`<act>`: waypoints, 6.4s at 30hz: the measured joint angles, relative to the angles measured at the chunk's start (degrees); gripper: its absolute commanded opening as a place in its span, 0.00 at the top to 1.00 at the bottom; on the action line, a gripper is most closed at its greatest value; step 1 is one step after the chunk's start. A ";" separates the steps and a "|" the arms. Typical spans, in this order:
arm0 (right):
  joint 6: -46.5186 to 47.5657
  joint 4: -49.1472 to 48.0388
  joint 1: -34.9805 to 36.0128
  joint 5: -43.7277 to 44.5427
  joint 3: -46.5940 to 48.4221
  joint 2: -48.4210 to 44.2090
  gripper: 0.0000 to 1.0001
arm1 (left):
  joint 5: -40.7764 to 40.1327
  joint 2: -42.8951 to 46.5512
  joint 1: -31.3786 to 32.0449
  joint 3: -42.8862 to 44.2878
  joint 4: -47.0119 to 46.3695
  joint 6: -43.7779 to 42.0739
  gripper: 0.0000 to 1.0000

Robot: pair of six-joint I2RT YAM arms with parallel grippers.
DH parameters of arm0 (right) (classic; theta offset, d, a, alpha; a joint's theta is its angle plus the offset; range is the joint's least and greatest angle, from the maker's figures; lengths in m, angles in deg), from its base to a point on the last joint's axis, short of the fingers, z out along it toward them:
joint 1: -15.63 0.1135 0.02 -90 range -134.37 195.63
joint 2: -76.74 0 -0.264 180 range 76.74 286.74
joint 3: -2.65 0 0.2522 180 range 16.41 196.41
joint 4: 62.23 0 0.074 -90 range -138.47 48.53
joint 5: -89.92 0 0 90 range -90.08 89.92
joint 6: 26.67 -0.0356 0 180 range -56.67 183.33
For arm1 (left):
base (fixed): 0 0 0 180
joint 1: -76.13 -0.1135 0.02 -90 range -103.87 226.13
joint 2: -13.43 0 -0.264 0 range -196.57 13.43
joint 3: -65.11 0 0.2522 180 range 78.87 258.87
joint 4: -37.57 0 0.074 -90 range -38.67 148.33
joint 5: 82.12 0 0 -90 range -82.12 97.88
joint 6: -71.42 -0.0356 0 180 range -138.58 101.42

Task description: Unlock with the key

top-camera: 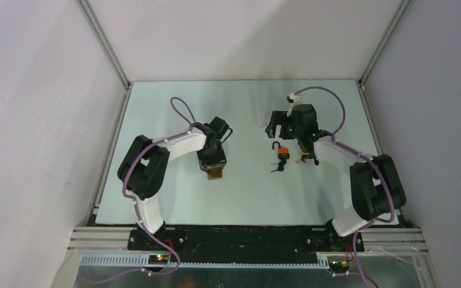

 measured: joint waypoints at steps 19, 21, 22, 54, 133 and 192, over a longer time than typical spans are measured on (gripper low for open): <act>7.85 14.05 0.98 4.76 30.82 30.71 0.53 | 0.70 11.56 0.00 -4.76 0.24 7.30 0.06; 8.26 15.78 0.98 5.01 33.88 33.18 0.58 | -0.48 15.82 -0.22 -5.18 0.22 6.58 0.06; 8.41 17.00 1.03 5.20 35.36 34.27 0.59 | -1.20 17.84 -0.26 -5.40 0.17 6.05 0.06; 0.59 20.52 1.81 -2.12 28.70 30.21 1.00 | -9.70 44.63 -1.33 -18.60 -4.76 -5.18 0.03; 6.58 42.32 33.53 6.91 10.56 13.35 0.59 | 17.42 59.87 -8.61 -27.91 -8.41 -13.92 0.04; -8.44 6.34 31.58 5.88 -11.50 -18.58 1.00 | 17.70 39.76 6.08 -26.73 -32.33 8.70 0.30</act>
